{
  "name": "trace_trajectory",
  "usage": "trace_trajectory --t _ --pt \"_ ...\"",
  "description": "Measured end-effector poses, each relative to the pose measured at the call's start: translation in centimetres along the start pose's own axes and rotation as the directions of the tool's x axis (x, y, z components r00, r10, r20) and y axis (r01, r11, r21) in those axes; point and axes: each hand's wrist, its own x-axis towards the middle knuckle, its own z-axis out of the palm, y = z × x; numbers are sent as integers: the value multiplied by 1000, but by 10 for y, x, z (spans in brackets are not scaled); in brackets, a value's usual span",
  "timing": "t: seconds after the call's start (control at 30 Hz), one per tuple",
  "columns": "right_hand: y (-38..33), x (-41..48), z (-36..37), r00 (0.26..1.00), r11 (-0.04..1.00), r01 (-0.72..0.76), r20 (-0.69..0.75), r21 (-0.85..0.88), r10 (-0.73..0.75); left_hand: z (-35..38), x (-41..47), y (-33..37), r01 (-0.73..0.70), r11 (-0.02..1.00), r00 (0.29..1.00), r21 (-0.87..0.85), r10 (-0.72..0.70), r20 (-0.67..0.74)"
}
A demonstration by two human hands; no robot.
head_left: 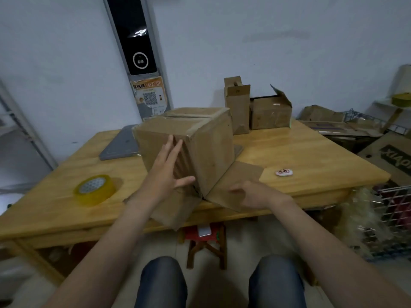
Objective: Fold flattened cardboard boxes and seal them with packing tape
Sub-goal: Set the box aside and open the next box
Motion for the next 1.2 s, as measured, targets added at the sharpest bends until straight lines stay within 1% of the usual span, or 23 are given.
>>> trace_trajectory --t 0.03,0.07,0.1,0.17,0.2,0.23,0.27,0.33,0.4,0.47,0.53,0.6,0.67,0.7,0.77,0.8,0.83,0.9,1.0,1.07,1.2 --pt "-5 -2 5 997 995 16 70 -93 -10 5 -11 -8 23 1000 996 7 -24 86" --pt "-8 -2 10 994 985 17 111 -169 2 11 -21 -15 57 998 980 12 -59 189" --pt "-12 -3 14 994 977 8 112 -214 17 16 -31 -22 103 995 950 10 -102 295" --pt "-19 -3 20 1000 968 -16 21 -252 22 28 -48 -28 192 981 866 17 -177 468" --pt "-23 -4 22 999 964 -24 -34 -265 16 34 -55 -30 192 979 832 64 -197 518" --pt "-27 -4 26 996 961 -34 -85 -273 11 39 -61 -32 164 978 815 131 -209 540" --pt "-32 -5 29 991 959 -42 -131 -280 5 43 -65 -32 125 973 816 194 -212 538" --pt "-37 -8 34 981 956 -47 -196 -289 -11 46 -71 -34 80 968 861 237 -187 474" --pt "-40 -11 35 973 958 -64 -232 -281 -3 42 -74 -39 84 977 917 195 -153 370" --pt "-42 -14 31 960 968 -87 -278 -236 18 34 -76 -43 69 981 951 181 -119 285" --pt "-48 -17 23 927 979 -95 -375 -182 20 24 -77 -49 58 984 983 168 -85 161" --pt "-58 -20 12 867 986 -52 -498 -160 -35 11 -75 -54 66 987 998 149 -68 6" --pt "-73 -23 -7 780 987 22 -615 -159 -116 -6 -69 -55 55 991 988 126 -36 -153" --pt "-84 -24 -20 730 986 50 -668 -162 -147 -15 -65 -54 38 995 971 93 -15 -237" --pt "-108 -25 -49 632 983 97 -753 -158 -183 -37 -53 -52 15 999 914 36 1 -407" --pt "-120 -23 -64 594 980 120 -780 -158 -198 -49 -46 -51 14 1000 881 18 -4 -472" --pt "-132 -21 -77 573 977 131 -792 -167 -212 -60 -38 -51 18 1000 854 -9 -20 -519" --pt "-154 -14 -98 587 975 120 -779 -185 -220 -81 -23 -52 37 993 819 -110 -93 -566" --pt "-179 0 -109 631 972 156 -740 -174 -233 -107 -8 -57 71 962 787 -263 -216 -578" --pt "-188 12 -105 654 970 181 -716 -165 -244 -118 -1 -64 63 950 775 -306 -240 -585" --pt "-187 39 -89 764 979 183 -613 -93 -201 -131 11 -74 53 947 755 -317 -245 -608"
